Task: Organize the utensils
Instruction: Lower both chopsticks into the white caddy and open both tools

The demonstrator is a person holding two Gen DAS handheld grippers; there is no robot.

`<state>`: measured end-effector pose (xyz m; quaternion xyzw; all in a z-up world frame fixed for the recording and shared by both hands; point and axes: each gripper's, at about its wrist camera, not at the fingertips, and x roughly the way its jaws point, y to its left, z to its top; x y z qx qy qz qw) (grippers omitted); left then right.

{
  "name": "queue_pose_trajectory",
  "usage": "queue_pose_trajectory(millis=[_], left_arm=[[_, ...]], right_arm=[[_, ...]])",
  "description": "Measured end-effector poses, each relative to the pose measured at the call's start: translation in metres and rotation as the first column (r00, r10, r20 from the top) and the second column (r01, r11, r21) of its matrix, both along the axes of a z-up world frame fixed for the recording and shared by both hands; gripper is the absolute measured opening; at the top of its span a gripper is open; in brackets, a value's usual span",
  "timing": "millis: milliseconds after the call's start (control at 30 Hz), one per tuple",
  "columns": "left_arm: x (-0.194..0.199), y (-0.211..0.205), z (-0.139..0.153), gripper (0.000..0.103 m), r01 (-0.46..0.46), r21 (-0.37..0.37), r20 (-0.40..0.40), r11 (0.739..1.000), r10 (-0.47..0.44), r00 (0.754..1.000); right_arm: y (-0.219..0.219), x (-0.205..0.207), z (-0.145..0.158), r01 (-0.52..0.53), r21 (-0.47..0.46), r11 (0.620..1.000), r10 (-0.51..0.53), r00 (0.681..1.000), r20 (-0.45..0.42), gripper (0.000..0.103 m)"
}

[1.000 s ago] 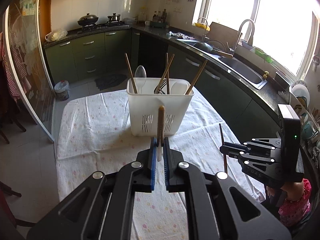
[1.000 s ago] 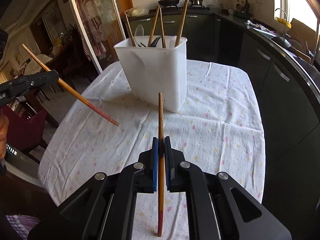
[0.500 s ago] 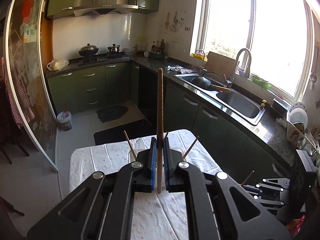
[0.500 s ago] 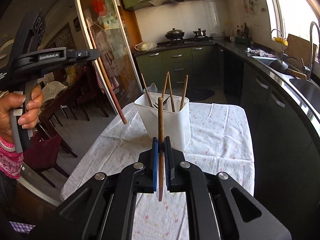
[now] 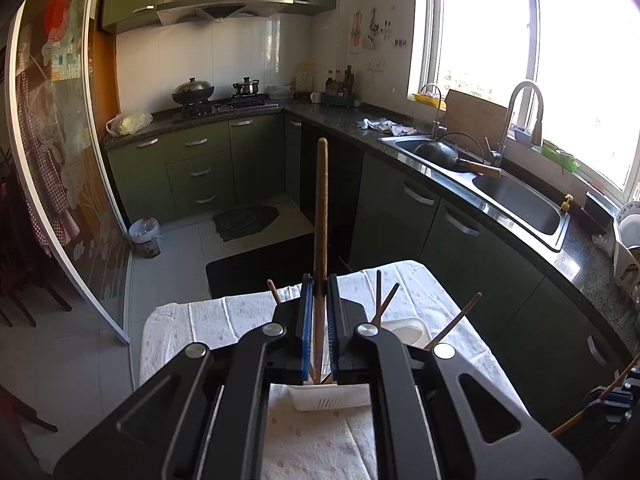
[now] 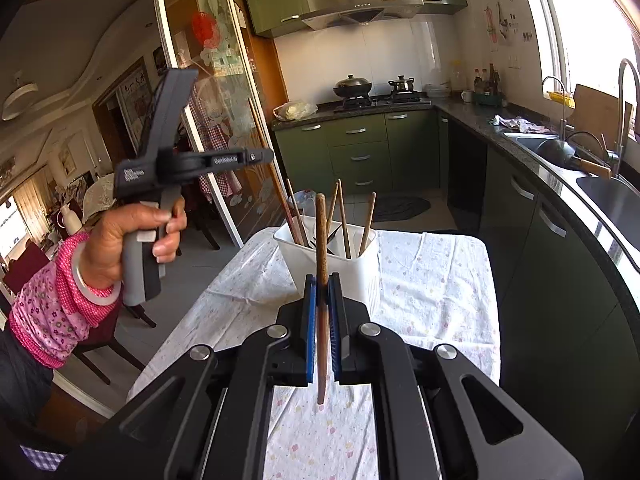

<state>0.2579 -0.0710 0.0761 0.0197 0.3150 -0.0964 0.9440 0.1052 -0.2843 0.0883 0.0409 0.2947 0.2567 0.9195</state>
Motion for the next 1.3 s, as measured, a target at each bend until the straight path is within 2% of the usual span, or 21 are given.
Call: queue_pose_trajectory(millis=[133,200,267,433,567,667,833,1000,1100,1200,1300], left_arm=[[0.006,0.003,-0.029,0.007,0.013,0.009,-0.050,1.000,-0.013,0.999],[0.003,0.007,-0.035,0.012,0.020,0.000,-0.050,1.000,-0.020,0.999],[-0.006,0.011,-0.035,0.025,0.025,-0.013,-0.033,1.000,-0.025,0.999],[-0.047,0.028,-0.034,0.028,0.044,-0.043,-0.002,0.998,-0.044,0.999],[-0.089,0.045,-0.037,0.030,0.064,-0.060,0.031,0.996,-0.062,0.998],[-0.120,0.056,-0.043,0.034,0.077,-0.067,0.064,0.995,-0.073,0.995],[-0.162,0.069,-0.059,0.040,0.082,-0.086,0.083,0.993,-0.075,0.994],[-0.187,0.078,-0.076,0.043,0.049,-0.099,0.077,0.994,-0.042,0.996],[-0.199,0.082,-0.083,0.050,0.028,-0.120,0.077,0.992,-0.019,0.997],[-0.209,0.085,-0.085,0.053,0.015,-0.145,0.080,0.989,-0.003,0.997],[-0.220,0.083,-0.084,0.060,0.000,-0.142,0.108,0.990,0.016,0.994]], right_arm=[[0.007,0.006,0.022,0.007,-0.001,1.000,-0.007,0.999,0.043,0.007],[0.011,0.010,0.039,0.012,0.006,1.000,-0.013,0.997,0.080,0.007],[0.017,0.015,0.057,0.012,0.015,1.000,-0.014,0.993,0.114,0.007],[0.035,0.043,0.091,0.039,0.024,0.999,-0.043,0.983,0.176,0.007],[0.050,0.083,0.096,0.100,0.024,0.995,-0.103,0.975,0.196,0.007],[0.061,0.118,0.081,0.133,0.010,0.991,-0.133,0.976,0.174,0.007],[0.076,0.152,0.030,0.159,-0.053,0.986,-0.152,0.982,0.107,0.007],[0.081,0.161,-0.017,0.154,-0.094,0.984,-0.149,0.987,0.057,0.007],[0.084,0.163,-0.042,0.142,-0.117,0.983,-0.139,0.990,0.029,0.007],[0.084,0.162,-0.054,0.138,-0.127,0.982,-0.136,0.990,0.025,0.007],[0.078,0.151,-0.050,0.143,-0.102,0.984,-0.138,0.989,0.050,0.011]])
